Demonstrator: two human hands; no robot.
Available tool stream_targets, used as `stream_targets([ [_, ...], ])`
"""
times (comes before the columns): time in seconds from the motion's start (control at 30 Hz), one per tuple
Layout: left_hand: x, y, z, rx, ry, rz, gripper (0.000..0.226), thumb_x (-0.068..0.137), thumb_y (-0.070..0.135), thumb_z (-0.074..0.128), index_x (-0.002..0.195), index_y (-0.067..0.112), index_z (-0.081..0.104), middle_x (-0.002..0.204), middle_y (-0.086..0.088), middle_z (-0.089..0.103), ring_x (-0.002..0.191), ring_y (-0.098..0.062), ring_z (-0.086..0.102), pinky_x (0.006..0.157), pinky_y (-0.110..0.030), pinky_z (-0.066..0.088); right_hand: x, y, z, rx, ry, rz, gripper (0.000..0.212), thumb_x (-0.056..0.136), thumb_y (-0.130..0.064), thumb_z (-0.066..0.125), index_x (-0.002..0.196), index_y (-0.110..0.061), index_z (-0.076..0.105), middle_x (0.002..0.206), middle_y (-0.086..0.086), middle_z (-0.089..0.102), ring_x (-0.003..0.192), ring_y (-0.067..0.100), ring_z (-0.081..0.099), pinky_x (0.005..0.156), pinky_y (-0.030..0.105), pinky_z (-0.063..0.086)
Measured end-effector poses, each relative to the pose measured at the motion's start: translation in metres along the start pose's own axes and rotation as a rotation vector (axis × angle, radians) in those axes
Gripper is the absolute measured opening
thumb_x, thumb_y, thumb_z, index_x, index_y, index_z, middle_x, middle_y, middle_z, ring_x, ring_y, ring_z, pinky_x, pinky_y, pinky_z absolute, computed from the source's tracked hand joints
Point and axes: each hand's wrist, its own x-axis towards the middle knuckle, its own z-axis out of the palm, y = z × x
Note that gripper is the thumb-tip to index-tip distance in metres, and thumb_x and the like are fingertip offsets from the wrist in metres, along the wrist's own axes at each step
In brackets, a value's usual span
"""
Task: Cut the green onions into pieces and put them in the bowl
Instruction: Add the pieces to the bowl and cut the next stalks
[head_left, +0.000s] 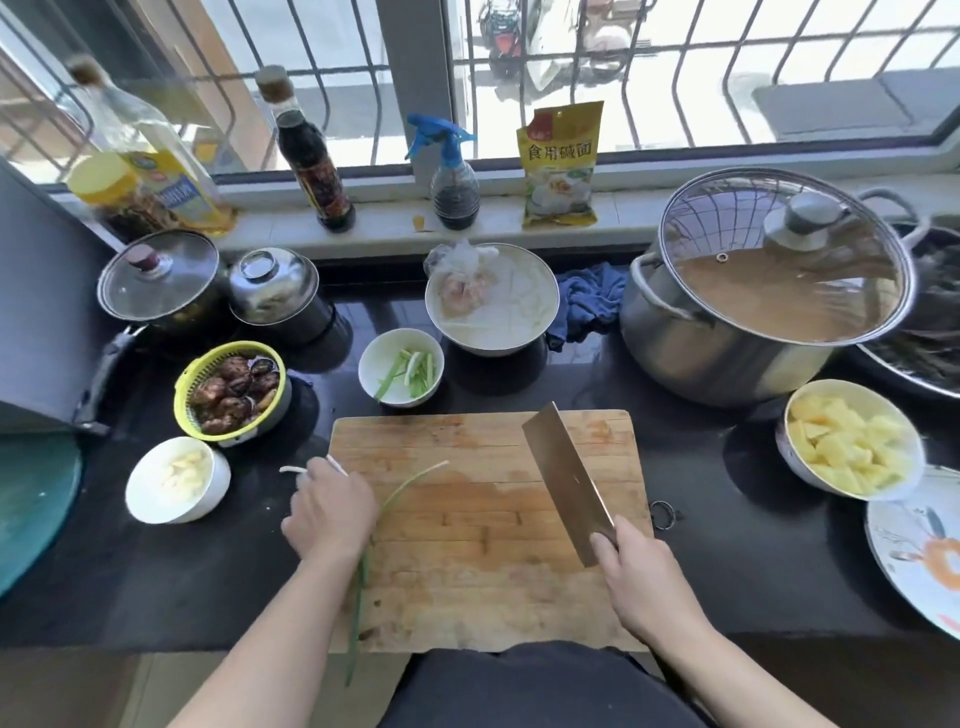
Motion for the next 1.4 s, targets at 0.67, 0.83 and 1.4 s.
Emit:
stream_targets([
  [0.67,-0.073,0.101,0.033,-0.219,-0.234,0.765,0.013,0.08,0.024,0.06,0.07,0.018,0.053,0.082,0.0,0.05,0.073,-0.022,0.051,0.066,-0.037,0.042,-0.007,0.018,-0.008,0.04,0.041,0.096,0.025,0.102,-0.034,0.042,0.083,-0.021,0.05,0.074,0.008,0.063,0.067,0.031,0.06,0.061,0.039,0.05],
  [0.83,-0.104,0.108,0.073,0.094,-0.269,1.068,0.023,0.092,0.03,0.05,0.105,0.018,0.065,0.109,0.0,0.055,0.105,-0.022,0.046,0.091,-0.038,0.042,-0.016,0.041,-0.02,-0.008,0.086,0.149,0.027,0.102,-0.031,0.043,0.079,-0.016,0.045,0.074,0.008,0.061,0.074,0.033,0.057,0.065,0.041,0.044],
  [1.4,-0.095,0.034,0.058,-0.175,-0.207,0.825,0.011,0.086,0.009,0.07,0.093,0.017,0.073,0.085,0.005,0.058,0.08,-0.018,0.057,0.065,-0.031,0.049,-0.014,0.023,0.022,-0.474,0.073,-0.16,0.021,0.103,-0.036,0.033,0.086,-0.024,0.033,0.069,0.002,0.057,0.067,0.038,0.062,0.053,0.04,0.037],
])
